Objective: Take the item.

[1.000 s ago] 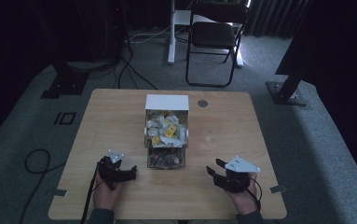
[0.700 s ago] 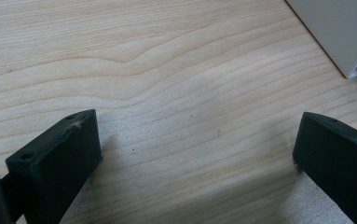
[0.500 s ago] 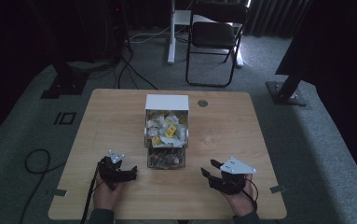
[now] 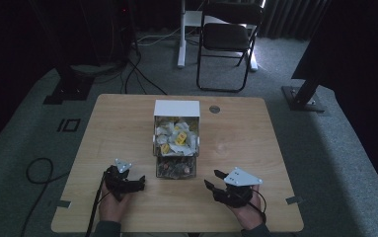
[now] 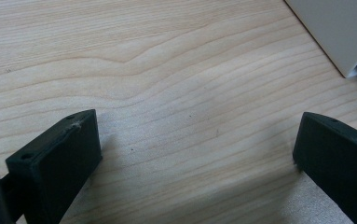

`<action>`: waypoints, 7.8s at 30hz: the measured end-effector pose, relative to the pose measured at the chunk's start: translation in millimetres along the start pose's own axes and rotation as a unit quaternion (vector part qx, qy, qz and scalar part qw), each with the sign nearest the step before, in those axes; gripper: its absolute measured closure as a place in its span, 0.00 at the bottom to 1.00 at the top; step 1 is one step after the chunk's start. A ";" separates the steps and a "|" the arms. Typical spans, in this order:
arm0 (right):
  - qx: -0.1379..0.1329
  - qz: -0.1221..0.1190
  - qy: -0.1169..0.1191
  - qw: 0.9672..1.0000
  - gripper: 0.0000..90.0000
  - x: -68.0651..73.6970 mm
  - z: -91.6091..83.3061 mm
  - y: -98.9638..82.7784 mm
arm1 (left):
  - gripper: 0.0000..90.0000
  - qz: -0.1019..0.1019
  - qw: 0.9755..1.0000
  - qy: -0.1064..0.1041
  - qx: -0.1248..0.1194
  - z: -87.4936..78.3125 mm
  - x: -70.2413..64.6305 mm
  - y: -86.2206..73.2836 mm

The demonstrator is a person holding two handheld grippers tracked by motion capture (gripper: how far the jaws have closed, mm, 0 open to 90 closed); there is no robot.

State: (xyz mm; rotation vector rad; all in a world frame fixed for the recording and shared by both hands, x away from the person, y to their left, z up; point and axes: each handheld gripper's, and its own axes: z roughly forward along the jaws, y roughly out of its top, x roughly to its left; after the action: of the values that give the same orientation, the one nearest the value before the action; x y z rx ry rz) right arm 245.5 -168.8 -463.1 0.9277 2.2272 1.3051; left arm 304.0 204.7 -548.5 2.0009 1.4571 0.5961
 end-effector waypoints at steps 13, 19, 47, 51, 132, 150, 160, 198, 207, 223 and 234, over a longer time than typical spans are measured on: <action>0.006 -0.019 0.020 1.000 0.54 13.3 12.0 4.7 | 0.01 0.000 1.000 0.000 0.000 0.0 0.0 0.0; 0.004 -0.029 0.021 0.999 0.53 17.0 16.7 7.3 | 0.01 0.000 1.000 0.000 0.000 0.0 0.0 0.0; 0.011 -0.050 0.035 0.998 0.63 27.6 47.6 11.8 | 0.01 0.000 1.000 0.000 0.000 0.0 0.0 0.0; 0.011 -0.052 0.041 0.998 0.64 30.7 54.1 13.8 | 0.01 0.000 1.000 0.000 0.000 0.0 0.0 0.0; -0.007 -0.068 0.058 0.996 1.00 44.5 64.7 33.0 | 0.01 0.000 1.000 0.000 0.000 0.0 0.0 0.0; -0.034 -0.066 0.049 0.996 1.00 42.4 51.8 44.1 | 0.01 -0.001 1.000 0.000 -0.001 0.1 -0.1 0.0; -0.041 -0.060 0.048 0.996 1.00 39.2 48.6 45.5 | 0.01 -0.001 1.000 0.000 -0.001 0.1 -0.1 0.0; -0.054 -0.057 0.012 0.997 1.00 19.3 22.0 47.1 | 0.01 -0.001 1.000 0.000 -0.001 0.1 -0.1 0.0; -0.057 -0.052 0.000 0.997 1.00 13.0 15.0 44.9 | 0.01 -0.001 1.000 0.000 -0.001 0.1 -0.2 0.0; -0.054 -0.045 -0.023 0.997 1.00 -3.1 3.7 37.7 | 0.01 -0.001 1.000 0.000 -0.001 0.1 -0.2 0.0; -0.059 -0.037 -0.036 0.997 1.00 -13.7 -0.3 38.8 | 0.01 -0.001 1.000 0.000 -0.001 0.1 -0.1 0.0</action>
State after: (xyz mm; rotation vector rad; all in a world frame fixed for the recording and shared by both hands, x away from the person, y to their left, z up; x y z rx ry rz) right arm 268.2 -165.3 -429.0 0.8290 2.0863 1.3329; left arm 304.0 204.6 -548.6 1.9976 1.4579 0.5966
